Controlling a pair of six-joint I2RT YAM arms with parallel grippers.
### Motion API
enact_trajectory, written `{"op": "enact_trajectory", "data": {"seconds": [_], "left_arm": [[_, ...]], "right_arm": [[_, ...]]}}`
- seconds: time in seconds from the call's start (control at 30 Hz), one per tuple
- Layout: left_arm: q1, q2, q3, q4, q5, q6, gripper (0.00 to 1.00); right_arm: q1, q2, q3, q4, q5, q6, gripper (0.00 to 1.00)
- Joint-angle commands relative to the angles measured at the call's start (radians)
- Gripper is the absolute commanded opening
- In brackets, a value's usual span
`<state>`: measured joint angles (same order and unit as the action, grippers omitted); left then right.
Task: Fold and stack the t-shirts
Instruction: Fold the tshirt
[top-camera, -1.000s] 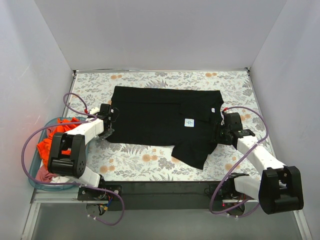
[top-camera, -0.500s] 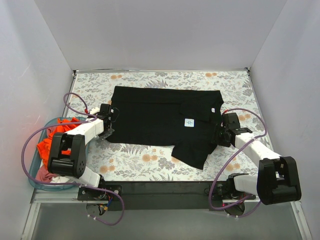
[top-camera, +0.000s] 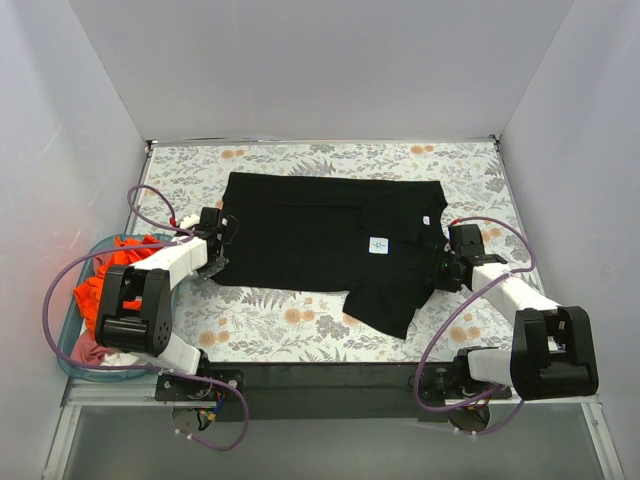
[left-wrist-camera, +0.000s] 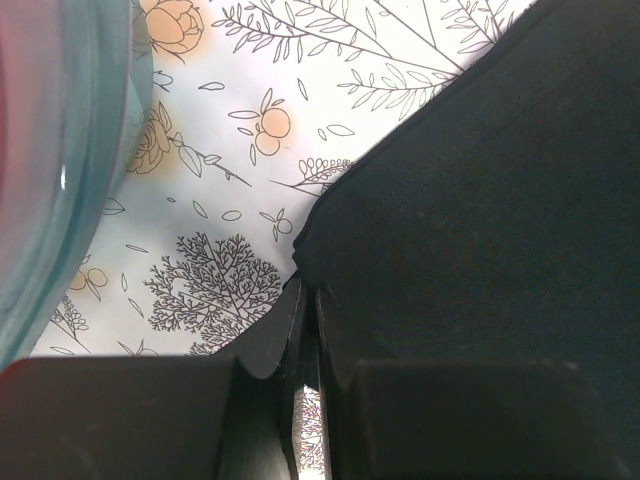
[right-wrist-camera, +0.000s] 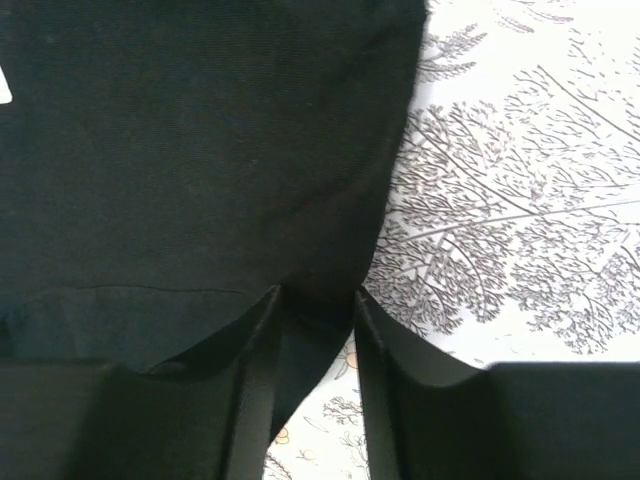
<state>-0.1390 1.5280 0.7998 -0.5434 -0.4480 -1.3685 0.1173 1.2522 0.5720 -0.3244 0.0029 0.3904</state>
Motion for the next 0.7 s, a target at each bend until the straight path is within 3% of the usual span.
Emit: {"op": "enact_trajectory", "data": {"seconds": [0.0, 0.1, 0.17, 0.23, 0.53, 0.67], "left_arm": [[0.007, -0.011, -0.013, -0.029, -0.014, 0.006, 0.00], [0.007, -0.014, -0.014, -0.030, -0.015, 0.005, 0.00], [0.007, -0.022, -0.013, -0.042, -0.018, -0.007, 0.00], [0.007, -0.044, -0.005, -0.067, -0.021, -0.024, 0.00], [0.007, -0.213, -0.002, -0.178, -0.011, -0.064, 0.00], [0.010, -0.186, 0.073, -0.196, 0.003, -0.055, 0.00]], "right_arm": [[-0.001, 0.024, -0.018, 0.012, -0.053, 0.005, 0.39], [-0.005, 0.029, -0.023, 0.010, -0.047, 0.005, 0.26], [-0.010, 0.013, -0.023, -0.008, -0.034, 0.005, 0.10], [-0.022, -0.022, -0.017, -0.043, -0.008, -0.008, 0.01], [-0.097, -0.261, -0.020, -0.238, 0.036, -0.064, 0.01], [-0.099, -0.202, 0.058, -0.234, 0.019, -0.065, 0.01]]}}
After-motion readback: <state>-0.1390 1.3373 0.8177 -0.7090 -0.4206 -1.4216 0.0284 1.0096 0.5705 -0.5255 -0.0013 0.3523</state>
